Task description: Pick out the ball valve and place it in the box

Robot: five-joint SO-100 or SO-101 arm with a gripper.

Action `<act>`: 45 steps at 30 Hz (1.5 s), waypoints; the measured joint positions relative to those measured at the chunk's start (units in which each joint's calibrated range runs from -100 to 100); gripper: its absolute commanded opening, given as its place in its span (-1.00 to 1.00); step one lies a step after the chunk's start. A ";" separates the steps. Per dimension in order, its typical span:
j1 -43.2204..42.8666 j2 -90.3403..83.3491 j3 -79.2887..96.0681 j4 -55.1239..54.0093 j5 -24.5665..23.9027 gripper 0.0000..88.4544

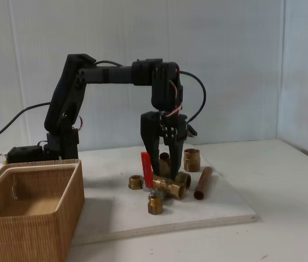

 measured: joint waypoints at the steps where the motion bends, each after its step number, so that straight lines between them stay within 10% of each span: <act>1: 0.00 0.00 -0.18 0.26 0.00 -0.74; 26: 0.44 0.00 -0.36 0.77 8.37 -0.71; 45: -3.41 0.00 0.18 4.64 16.02 -0.11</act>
